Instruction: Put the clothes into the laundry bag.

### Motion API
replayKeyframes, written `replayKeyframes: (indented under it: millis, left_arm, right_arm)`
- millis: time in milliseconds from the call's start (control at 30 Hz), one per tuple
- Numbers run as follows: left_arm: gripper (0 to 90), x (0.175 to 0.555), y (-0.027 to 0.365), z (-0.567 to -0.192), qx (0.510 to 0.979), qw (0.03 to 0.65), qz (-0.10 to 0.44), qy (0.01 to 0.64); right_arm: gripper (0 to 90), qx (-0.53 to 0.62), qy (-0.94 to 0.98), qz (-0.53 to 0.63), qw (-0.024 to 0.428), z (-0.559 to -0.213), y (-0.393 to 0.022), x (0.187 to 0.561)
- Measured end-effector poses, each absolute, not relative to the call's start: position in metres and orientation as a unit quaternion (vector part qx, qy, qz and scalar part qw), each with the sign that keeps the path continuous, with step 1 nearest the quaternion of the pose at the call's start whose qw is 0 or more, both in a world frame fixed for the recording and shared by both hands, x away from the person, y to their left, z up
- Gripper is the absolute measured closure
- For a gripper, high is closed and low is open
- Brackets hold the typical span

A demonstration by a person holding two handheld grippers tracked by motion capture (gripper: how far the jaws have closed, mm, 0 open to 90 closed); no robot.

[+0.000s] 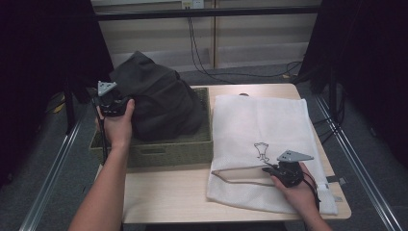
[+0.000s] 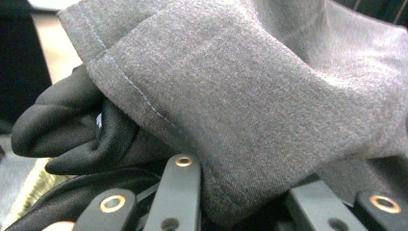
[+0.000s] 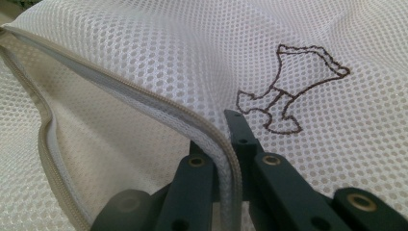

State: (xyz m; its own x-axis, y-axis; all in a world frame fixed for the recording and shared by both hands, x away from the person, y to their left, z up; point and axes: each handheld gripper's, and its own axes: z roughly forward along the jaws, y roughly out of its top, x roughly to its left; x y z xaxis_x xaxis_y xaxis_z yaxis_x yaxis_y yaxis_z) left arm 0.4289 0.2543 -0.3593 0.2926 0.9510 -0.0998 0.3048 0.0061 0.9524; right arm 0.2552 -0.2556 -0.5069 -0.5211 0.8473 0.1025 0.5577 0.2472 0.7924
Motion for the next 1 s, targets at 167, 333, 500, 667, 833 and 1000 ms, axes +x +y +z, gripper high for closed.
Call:
replayKeyframes:
  millis: [167,333,500,667,833,1000]
  left_arm:
    - [79.5,0.413,0.257,-0.344,0.582,0.541,0.338,0.503]
    - [79.6,0.397,0.255,-0.325,0.576,0.553,0.355,0.486]
    - [79.6,0.373,0.261,-0.306,0.567,0.574,0.350,0.476]
    - [79.6,0.340,0.265,-0.296,0.570,0.591,0.333,0.464]
    - [79.6,0.310,0.265,-0.293,0.574,0.601,0.318,0.456]
    - [79.6,0.273,0.266,-0.294,0.592,0.602,0.294,0.448]
  right_arm:
    - [88.9,0.458,0.767,0.412,0.179,-0.507,-0.255,0.255]
    - [88.9,0.456,0.767,0.413,0.184,-0.507,-0.255,0.255]
    - [88.9,0.455,0.766,0.414,0.184,-0.506,-0.255,0.255]
    - [89.0,0.457,0.765,0.415,0.185,-0.506,-0.255,0.256]
    - [89.0,0.455,0.766,0.413,0.188,-0.507,-0.254,0.257]
    - [89.0,0.450,0.767,0.417,0.190,-0.506,-0.255,0.257]
